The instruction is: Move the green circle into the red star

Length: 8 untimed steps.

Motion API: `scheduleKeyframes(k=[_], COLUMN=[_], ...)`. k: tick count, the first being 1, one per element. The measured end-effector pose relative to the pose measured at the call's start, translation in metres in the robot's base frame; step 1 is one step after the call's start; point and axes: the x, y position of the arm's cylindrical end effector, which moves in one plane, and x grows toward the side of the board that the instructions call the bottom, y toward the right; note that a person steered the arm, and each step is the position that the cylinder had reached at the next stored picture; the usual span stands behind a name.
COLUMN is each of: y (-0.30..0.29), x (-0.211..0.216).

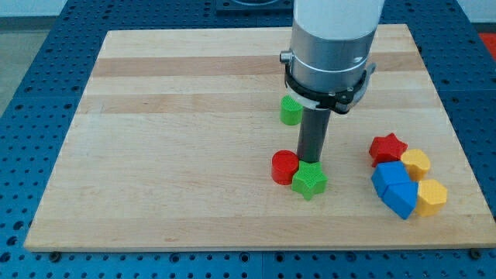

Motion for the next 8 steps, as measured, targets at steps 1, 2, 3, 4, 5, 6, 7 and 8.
scheduleKeyframes(k=[1, 2, 3, 4, 5, 6, 7, 8], y=[-0.015, -0.03, -0.046, -0.06, -0.06, -0.039, -0.026, -0.005], x=[-0.011, -0.031, -0.049, -0.069, -0.087, -0.094, -0.073, -0.038])
